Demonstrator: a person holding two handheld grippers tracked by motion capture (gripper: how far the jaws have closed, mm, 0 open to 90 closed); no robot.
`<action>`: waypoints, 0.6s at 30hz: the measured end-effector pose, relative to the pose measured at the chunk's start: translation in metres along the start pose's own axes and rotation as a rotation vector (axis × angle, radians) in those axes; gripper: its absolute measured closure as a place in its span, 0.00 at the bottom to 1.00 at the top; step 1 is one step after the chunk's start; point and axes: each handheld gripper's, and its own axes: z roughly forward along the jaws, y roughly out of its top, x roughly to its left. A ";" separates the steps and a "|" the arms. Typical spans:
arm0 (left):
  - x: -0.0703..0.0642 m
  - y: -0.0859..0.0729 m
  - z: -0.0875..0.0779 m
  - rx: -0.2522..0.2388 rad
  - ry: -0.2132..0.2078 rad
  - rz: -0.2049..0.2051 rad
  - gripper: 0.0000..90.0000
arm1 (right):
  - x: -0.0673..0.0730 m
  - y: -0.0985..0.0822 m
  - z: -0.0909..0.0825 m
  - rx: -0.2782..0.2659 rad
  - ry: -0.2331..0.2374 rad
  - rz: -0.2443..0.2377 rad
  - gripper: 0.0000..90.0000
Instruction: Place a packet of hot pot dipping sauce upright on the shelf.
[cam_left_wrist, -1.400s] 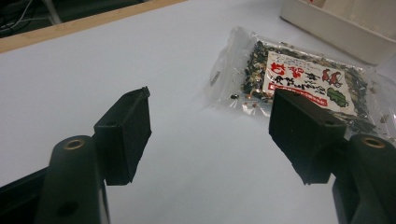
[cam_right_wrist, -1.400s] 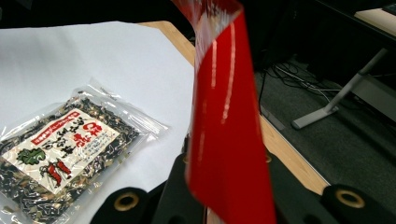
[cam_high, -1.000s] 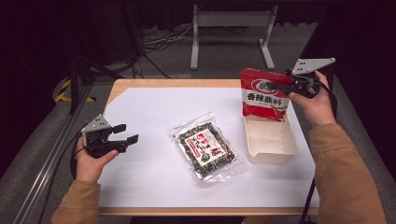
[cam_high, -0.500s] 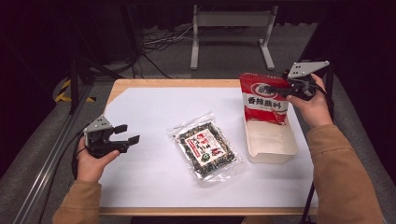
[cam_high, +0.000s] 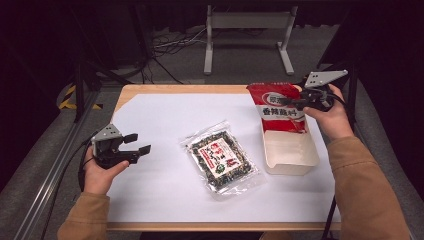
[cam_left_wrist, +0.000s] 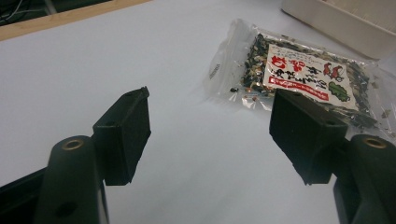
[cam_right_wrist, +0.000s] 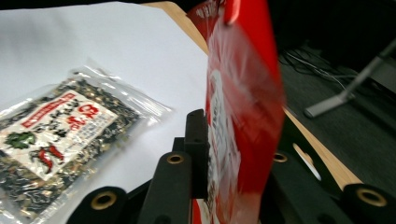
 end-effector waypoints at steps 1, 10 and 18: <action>0.000 0.000 0.000 0.001 -0.004 -0.005 0.33 | -0.001 -0.002 -0.001 0.005 -0.011 0.008 0.88; 0.000 0.000 0.001 -0.002 -0.006 -0.003 0.33 | 0.000 -0.013 -0.013 0.087 -0.070 0.032 0.92; -0.001 0.001 0.001 -0.003 -0.009 -0.006 0.33 | 0.004 -0.021 -0.014 0.150 -0.097 0.038 0.85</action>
